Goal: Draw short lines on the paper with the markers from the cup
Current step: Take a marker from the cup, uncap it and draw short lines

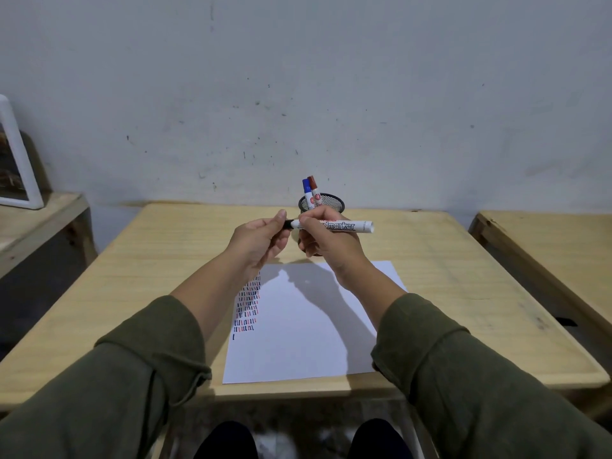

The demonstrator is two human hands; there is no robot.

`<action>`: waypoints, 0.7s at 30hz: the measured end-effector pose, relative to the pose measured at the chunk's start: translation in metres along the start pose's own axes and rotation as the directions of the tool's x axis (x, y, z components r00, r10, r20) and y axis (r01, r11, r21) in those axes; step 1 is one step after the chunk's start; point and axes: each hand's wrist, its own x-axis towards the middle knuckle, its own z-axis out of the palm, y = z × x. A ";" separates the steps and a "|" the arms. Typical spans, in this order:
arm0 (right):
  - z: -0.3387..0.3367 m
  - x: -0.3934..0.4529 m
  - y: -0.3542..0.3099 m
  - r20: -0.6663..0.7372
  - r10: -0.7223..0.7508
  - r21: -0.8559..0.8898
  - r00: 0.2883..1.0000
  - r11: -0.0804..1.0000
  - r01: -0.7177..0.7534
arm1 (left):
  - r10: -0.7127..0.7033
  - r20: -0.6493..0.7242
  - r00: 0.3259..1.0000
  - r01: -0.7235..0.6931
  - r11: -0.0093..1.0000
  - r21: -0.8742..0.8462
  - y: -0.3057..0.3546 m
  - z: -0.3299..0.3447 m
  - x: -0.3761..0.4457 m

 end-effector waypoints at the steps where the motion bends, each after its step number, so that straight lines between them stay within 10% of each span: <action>1: -0.001 0.000 -0.001 0.004 -0.004 -0.020 1.000 1.000 0.004 | -0.016 0.002 1.000 0.016 1.000 -0.019 0.000 0.001 0.000; 12: 0.000 -0.003 0.003 -0.132 0.069 0.151 0.989 0.987 -0.049 | 0.079 -0.025 0.997 -0.082 0.990 -0.117 -0.016 0.019 -0.005; 21: -0.033 0.007 -0.036 0.228 -0.032 0.012 0.973 0.999 0.030 | 0.130 0.091 0.987 -0.111 0.976 -0.187 0.013 0.035 0.014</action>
